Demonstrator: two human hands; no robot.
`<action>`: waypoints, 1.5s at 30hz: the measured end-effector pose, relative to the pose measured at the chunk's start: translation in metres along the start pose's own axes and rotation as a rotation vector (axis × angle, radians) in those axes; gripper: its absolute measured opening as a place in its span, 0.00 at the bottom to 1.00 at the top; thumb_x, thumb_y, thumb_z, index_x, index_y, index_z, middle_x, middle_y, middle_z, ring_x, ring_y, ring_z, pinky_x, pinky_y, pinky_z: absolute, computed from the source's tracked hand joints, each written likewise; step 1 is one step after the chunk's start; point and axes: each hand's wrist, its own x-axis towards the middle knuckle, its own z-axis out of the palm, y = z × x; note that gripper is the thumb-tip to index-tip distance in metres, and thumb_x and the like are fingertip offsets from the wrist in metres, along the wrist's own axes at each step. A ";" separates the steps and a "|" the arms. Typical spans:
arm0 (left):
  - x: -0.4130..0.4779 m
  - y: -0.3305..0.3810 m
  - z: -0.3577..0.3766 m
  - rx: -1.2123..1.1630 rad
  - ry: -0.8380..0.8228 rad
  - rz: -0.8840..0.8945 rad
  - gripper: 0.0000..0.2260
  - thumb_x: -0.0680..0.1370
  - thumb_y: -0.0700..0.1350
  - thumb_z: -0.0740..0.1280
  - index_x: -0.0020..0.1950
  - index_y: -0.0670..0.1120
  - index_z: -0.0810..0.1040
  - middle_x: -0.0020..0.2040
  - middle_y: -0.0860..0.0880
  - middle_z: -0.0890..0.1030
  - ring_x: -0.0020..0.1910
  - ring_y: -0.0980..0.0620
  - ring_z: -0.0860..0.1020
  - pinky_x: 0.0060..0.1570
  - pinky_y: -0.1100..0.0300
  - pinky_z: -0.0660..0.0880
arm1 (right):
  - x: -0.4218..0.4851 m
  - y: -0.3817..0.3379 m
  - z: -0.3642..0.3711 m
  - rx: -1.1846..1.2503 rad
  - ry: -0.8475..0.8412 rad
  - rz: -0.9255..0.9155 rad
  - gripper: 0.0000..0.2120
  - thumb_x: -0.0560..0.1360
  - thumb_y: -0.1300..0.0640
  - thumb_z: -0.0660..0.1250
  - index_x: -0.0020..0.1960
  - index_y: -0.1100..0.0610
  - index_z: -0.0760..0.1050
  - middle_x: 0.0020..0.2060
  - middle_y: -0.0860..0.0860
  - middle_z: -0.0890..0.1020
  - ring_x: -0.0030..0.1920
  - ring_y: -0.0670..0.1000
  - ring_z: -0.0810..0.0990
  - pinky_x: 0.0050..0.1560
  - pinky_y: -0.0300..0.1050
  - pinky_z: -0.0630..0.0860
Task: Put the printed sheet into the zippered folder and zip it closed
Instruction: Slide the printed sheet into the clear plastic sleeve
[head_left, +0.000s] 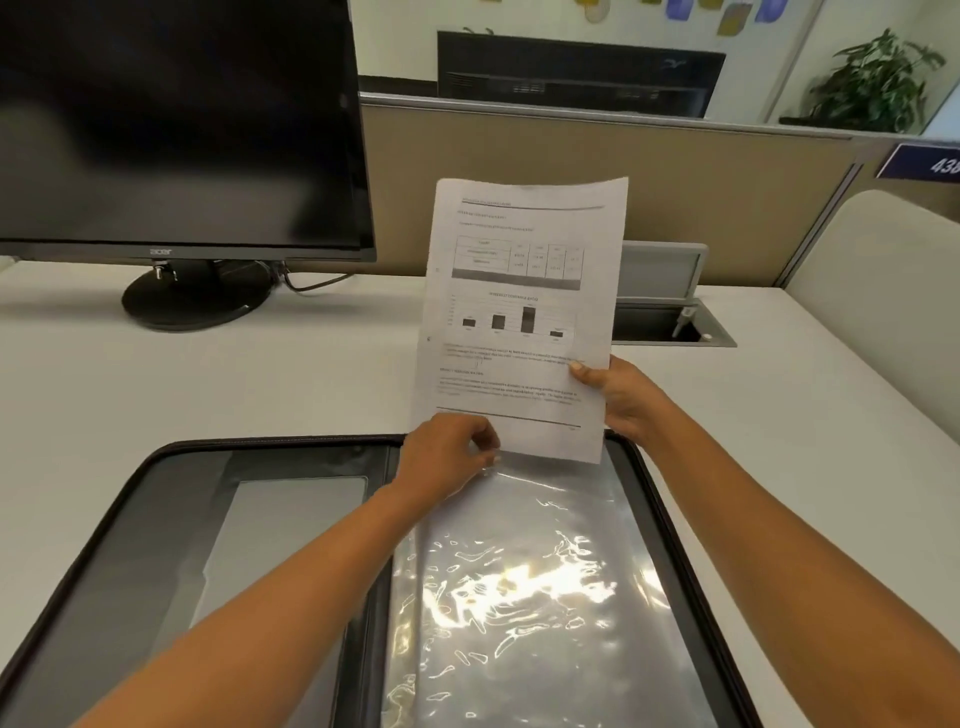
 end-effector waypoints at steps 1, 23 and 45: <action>0.001 -0.003 -0.004 0.029 -0.014 -0.011 0.03 0.71 0.46 0.70 0.44 0.51 0.80 0.46 0.55 0.82 0.47 0.54 0.77 0.44 0.59 0.72 | 0.001 0.002 -0.003 0.013 -0.008 0.018 0.16 0.77 0.62 0.61 0.65 0.58 0.69 0.60 0.58 0.77 0.58 0.61 0.76 0.61 0.63 0.71; 0.011 -0.073 -0.052 0.169 -0.141 -0.066 0.05 0.74 0.49 0.67 0.47 0.49 0.78 0.50 0.51 0.74 0.44 0.54 0.71 0.41 0.60 0.65 | 0.019 0.010 -0.008 -0.046 0.012 0.195 0.19 0.76 0.65 0.61 0.67 0.59 0.67 0.62 0.60 0.75 0.60 0.63 0.75 0.63 0.66 0.68; 0.013 -0.053 -0.045 -0.032 -0.296 -0.029 0.06 0.70 0.42 0.72 0.38 0.50 0.76 0.41 0.51 0.79 0.38 0.54 0.73 0.45 0.56 0.70 | 0.025 0.023 -0.015 0.153 -0.109 0.311 0.19 0.76 0.66 0.60 0.66 0.58 0.68 0.51 0.57 0.80 0.50 0.58 0.79 0.56 0.61 0.73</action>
